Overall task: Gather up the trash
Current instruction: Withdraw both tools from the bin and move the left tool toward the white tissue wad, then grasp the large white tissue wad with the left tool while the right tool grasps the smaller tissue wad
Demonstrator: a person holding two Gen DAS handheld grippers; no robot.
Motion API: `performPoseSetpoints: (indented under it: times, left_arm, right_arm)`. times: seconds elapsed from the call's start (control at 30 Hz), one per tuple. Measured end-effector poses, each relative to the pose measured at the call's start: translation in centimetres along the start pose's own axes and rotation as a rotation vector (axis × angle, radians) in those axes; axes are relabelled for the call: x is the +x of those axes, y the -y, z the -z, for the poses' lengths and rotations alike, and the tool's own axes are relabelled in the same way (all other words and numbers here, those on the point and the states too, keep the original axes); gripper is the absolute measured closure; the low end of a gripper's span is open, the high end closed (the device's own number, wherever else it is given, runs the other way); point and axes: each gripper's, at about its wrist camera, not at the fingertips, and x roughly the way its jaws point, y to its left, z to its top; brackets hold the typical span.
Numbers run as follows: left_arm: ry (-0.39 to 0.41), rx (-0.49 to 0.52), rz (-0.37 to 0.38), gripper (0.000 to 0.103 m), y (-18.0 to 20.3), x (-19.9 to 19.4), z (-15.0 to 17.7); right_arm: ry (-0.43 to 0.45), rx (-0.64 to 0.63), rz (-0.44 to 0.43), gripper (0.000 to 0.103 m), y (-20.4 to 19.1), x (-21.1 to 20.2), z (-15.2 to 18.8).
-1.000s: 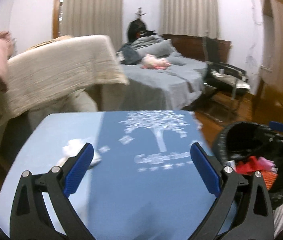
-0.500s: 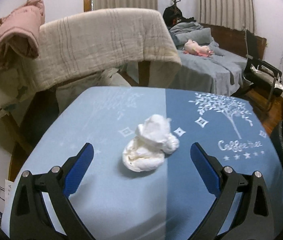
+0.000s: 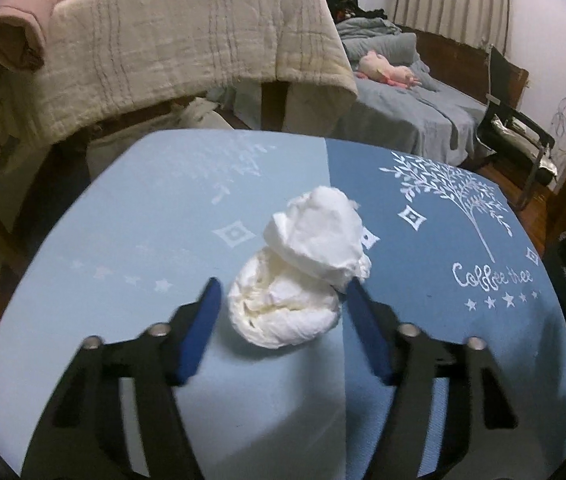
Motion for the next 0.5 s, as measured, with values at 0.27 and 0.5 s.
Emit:
performPoseSetpoints:
  times: [0.27,0.5]
  left_arm:
    - [0.022,-0.024,0.017,0.071,-0.5,-0.9,0.1]
    - [0.039,-0.052,-0.016,0.071,-2.2,-3.5,0.9]
  right_arm:
    - [-0.006,-0.012,-0.013,0.006,-1.0,0.5,-0.2]
    - [-0.013,-0.030,-0.039,0.006,-2.6,1.2,-0.4]
